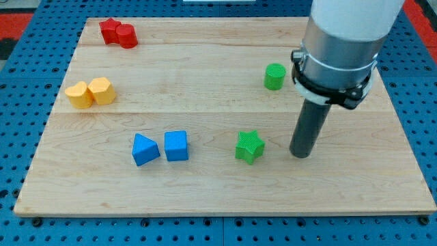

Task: Nudge the green circle down a bit

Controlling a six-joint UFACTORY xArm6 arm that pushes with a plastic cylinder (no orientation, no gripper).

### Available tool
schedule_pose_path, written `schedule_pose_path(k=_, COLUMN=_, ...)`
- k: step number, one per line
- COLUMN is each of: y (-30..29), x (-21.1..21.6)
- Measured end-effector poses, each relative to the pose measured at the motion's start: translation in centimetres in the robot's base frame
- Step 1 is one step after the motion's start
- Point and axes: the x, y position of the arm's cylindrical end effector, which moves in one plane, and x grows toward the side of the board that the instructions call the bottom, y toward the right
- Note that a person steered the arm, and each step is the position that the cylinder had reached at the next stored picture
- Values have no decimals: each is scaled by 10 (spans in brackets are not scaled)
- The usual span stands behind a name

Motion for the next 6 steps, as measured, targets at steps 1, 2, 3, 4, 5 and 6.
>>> schedule_pose_path(k=1, y=-48, x=-9)
schedule_pose_path(k=2, y=-68, x=-15)
schedule_pose_path(k=3, y=-63, x=-15)
schedule_pose_path(k=4, y=-1, x=-55)
schedule_pose_path(k=5, y=95, x=-121)
schedule_pose_path(k=6, y=77, x=-194)
